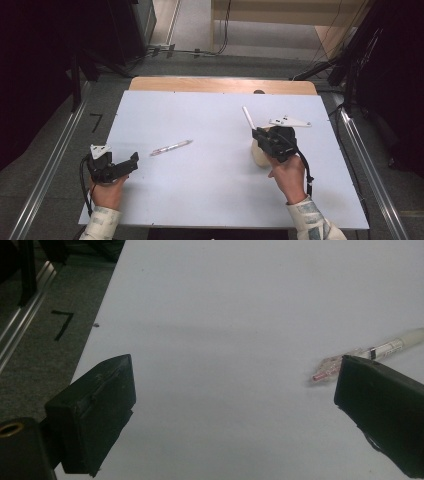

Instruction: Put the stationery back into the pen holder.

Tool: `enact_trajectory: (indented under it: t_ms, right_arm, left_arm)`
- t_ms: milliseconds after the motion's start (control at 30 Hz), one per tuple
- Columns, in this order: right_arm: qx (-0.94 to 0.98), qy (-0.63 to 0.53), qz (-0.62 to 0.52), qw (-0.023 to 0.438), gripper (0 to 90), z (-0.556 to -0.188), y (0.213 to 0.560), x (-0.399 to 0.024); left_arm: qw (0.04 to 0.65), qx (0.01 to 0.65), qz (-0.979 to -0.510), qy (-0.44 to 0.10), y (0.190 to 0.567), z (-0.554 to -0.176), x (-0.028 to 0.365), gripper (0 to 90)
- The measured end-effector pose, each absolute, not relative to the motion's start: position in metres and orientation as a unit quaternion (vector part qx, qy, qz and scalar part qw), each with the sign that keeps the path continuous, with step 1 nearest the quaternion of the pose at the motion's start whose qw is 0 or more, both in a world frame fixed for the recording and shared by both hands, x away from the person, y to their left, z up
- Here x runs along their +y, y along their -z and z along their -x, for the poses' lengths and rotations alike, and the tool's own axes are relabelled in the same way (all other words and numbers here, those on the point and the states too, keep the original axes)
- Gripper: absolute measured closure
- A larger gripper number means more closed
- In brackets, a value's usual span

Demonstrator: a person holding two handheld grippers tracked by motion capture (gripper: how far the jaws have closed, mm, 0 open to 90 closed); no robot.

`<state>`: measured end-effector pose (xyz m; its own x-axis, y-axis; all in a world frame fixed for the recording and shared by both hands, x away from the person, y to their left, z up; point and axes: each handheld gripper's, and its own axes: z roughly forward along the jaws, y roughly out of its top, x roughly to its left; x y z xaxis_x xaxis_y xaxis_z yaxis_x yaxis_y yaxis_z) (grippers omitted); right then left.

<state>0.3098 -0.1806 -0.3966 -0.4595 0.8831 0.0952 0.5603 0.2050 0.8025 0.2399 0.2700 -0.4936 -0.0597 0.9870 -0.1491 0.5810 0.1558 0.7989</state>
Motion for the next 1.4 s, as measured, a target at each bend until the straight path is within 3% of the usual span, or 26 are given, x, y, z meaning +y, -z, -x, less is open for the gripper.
enact_trajectory:
  t_ms: [1400]
  right_arm:
    - [0.736,-0.383,-0.515,0.216,76.6,-0.337,0.409,-0.213]
  left_arm:
    - [0.358,0.67,-0.585,-0.284,0.494,-0.24,0.27,3.8]
